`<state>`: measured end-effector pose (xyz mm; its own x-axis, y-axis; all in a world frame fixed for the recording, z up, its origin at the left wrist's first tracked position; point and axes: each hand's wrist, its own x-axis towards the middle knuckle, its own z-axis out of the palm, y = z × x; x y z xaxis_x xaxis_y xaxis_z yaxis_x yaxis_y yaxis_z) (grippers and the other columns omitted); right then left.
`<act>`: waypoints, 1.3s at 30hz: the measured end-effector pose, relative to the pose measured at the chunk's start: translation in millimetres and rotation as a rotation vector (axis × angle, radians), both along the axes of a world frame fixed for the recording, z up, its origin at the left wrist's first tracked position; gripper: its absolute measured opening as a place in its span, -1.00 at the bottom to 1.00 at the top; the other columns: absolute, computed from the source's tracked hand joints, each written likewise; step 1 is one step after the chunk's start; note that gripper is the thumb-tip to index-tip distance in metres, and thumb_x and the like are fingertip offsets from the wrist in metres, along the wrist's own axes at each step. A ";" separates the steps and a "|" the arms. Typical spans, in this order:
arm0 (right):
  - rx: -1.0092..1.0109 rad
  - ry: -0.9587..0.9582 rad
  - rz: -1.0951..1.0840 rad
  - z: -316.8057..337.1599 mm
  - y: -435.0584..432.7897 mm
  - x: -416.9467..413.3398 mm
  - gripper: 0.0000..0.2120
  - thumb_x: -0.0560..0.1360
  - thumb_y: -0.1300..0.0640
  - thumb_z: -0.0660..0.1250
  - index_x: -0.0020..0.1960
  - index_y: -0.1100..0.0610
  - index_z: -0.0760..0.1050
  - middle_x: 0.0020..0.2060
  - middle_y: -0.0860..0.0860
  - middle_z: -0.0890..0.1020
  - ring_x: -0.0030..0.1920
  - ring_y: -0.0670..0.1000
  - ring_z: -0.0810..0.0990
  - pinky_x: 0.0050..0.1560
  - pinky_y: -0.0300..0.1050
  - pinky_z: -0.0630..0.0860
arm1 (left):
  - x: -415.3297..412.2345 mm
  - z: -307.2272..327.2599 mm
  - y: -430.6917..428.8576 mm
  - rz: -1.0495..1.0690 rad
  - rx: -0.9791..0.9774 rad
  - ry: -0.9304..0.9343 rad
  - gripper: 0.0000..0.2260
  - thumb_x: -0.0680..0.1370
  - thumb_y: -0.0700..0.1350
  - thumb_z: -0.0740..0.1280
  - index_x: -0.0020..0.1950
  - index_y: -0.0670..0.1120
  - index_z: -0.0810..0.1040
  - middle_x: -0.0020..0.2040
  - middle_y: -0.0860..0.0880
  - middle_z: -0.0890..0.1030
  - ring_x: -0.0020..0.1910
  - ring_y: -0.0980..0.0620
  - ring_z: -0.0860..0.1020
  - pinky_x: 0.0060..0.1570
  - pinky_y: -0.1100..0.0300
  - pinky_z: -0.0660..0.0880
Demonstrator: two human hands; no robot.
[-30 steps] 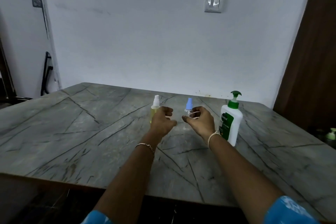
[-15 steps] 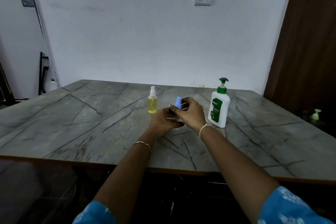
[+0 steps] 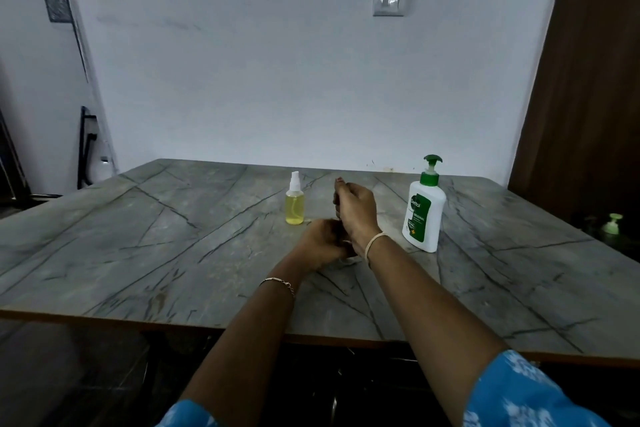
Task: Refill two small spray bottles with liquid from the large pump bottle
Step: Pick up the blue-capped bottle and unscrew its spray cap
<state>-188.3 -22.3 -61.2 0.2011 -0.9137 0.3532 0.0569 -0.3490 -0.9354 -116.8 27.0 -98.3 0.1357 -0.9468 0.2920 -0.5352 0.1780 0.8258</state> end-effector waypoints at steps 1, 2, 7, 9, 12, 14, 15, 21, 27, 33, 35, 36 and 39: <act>0.020 -0.018 0.008 0.5 -1.2 1.8 -0.58 0.57 -0.02 0.22 -0.44 0.08 0.37 -0.53 -0.04 0.38 -0.47 -0.03 0.34 -0.29 -0.10 0.31 | 2.2 -0.5 -1.6 -0.012 0.009 0.003 -0.72 0.38 -0.31 0.47 0.06 -0.26 0.56 -0.01 -0.22 0.65 -0.05 -0.08 0.62 0.07 -0.01 0.56; 0.043 -0.035 0.027 1.2 -1.8 2.6 -0.58 0.57 -0.03 0.22 -0.43 0.08 0.35 -0.54 -0.04 0.36 -0.48 -0.04 0.31 -0.31 -0.10 0.29 | 4.2 -0.9 -2.6 -0.021 0.020 0.012 -0.71 0.38 -0.30 0.48 0.07 -0.25 0.56 -0.01 -0.20 0.65 -0.02 -0.09 0.63 0.08 -0.02 0.56; 0.141 -0.110 0.177 11.6 -0.2 -3.6 -0.47 0.58 -0.19 0.13 -0.44 0.11 0.28 -0.59 -0.03 0.27 -0.60 -0.08 0.22 -0.53 -0.25 0.20 | 8.1 -0.6 -5.0 -0.079 0.092 0.158 -0.73 0.38 -0.35 0.46 0.03 -0.19 0.54 -0.09 -0.09 0.65 -0.01 -0.07 0.63 0.13 -0.02 0.55; 0.156 -0.134 0.235 12.9 -1.3 -7.2 -0.43 0.58 -0.22 0.11 -0.47 0.11 0.28 -0.60 -0.02 0.27 -0.61 -0.08 0.21 -0.54 -0.25 0.17 | 9.1 -0.5 -7.8 -0.108 0.122 0.248 -0.74 0.37 -0.40 0.45 -0.03 -0.14 0.54 -0.16 -0.02 0.65 -0.02 -0.09 0.62 0.15 -0.06 0.52; 0.147 -0.137 0.306 10.9 -2.2 -13.3 -0.48 0.59 -0.18 0.11 -0.42 0.13 0.32 -0.56 -0.03 0.29 -0.58 -0.08 0.22 -0.51 -0.23 0.17 | 9.7 0.2 -9.7 -0.118 0.169 0.339 -0.75 0.38 -0.43 0.42 -0.07 -0.14 0.54 -0.25 0.03 0.67 -0.11 0.00 0.63 0.15 -0.07 0.53; 0.151 -0.148 0.339 8.2 -2.8 -16.4 -0.54 0.61 -0.12 0.14 -0.36 0.14 0.38 -0.54 -0.01 0.33 -0.55 -0.07 0.27 -0.51 -0.23 0.24 | 8.7 0.0 -8.6 -0.116 0.170 0.356 -0.75 0.39 -0.44 0.40 -0.02 -0.19 0.54 -0.22 -0.02 0.66 -0.18 0.07 0.64 0.05 0.02 0.58; 0.151 -0.148 0.341 6.4 -4.1 -18.3 -0.56 0.61 -0.09 0.15 -0.33 0.16 0.41 -0.52 0.01 0.37 -0.54 -0.06 0.32 -0.50 -0.25 0.29 | 6.6 0.6 -6.6 -0.113 0.169 0.369 -0.75 0.40 -0.45 0.39 0.03 -0.23 0.53 -0.19 -0.05 0.65 -0.23 0.11 0.64 -0.05 0.12 0.61; -0.044 0.014 0.222 -18.2 -16.7 -42.3 -0.73 0.48 0.00 0.39 -0.24 0.20 0.51 -0.35 0.07 0.56 -0.27 -0.01 0.54 -0.10 -0.09 0.50 | 5.4 -5.5 -2.3 -0.083 0.087 0.273 -0.73 0.36 -0.39 0.46 -0.03 -0.11 0.58 -0.16 -0.02 0.66 -0.15 0.07 0.63 0.10 0.06 0.56; -0.204 0.199 0.201 -18.4 -12.5 -46.7 -0.71 0.31 0.17 0.57 -0.04 0.12 0.54 -0.18 0.10 0.64 -0.21 -0.04 0.59 -0.23 -0.25 0.55 | 0.0 -3.4 -1.8 -0.033 0.009 0.156 -0.62 0.38 -0.36 0.47 0.17 -0.20 0.54 -0.08 -0.08 0.66 -0.13 0.13 0.63 0.00 0.27 0.56; -0.342 0.314 0.087 -13.7 -16.2 -51.4 -0.67 0.25 0.17 0.61 -0.09 0.15 0.53 -0.20 0.00 0.62 -0.20 -0.07 0.57 -0.15 -0.20 0.52 | -3.2 -3.7 1.2 0.008 -0.012 0.147 -0.74 0.37 -0.35 0.47 0.02 -0.16 0.58 -0.12 -0.11 0.67 -0.11 0.00 0.64 0.09 0.08 0.56; -0.278 0.283 0.083 -12.2 -15.8 -58.5 -0.65 0.24 0.19 0.62 -0.08 0.17 0.53 -0.26 -0.06 0.58 -0.27 -0.16 0.51 -0.20 -0.26 0.47 | -4.6 -4.6 0.7 0.002 -0.007 0.182 -0.73 0.37 -0.37 0.47 -0.03 -0.10 0.57 -0.17 -0.04 0.65 -0.22 0.15 0.62 0.00 0.20 0.56; -0.242 0.260 0.102 -12.3 -15.8 -61.8 -0.66 0.25 0.22 0.61 -0.07 0.20 0.54 -0.28 -0.07 0.58 -0.29 -0.18 0.51 -0.21 -0.28 0.47 | -4.8 -5.5 0.5 0.005 -0.011 0.179 -0.74 0.37 -0.37 0.47 -0.04 -0.10 0.58 -0.18 -0.03 0.65 -0.23 0.17 0.62 -0.03 0.24 0.57; -0.162 0.200 0.173 -12.3 -13.8 -66.9 -0.67 0.32 0.29 0.55 0.04 0.26 0.55 -0.19 0.06 0.64 -0.23 -0.10 0.57 -0.23 -0.33 0.51 | -6.1 -7.4 0.8 0.025 -0.027 0.183 -0.75 0.37 -0.34 0.48 0.00 -0.16 0.59 -0.13 -0.08 0.66 -0.20 0.10 0.63 -0.07 0.27 0.58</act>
<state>-255.1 -36.1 -73.5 0.4292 -0.7945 0.4295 -0.0506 -0.4959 -0.8669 -122.9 27.8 -105.7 0.2123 -0.9345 0.2858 -0.3806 0.1903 0.9049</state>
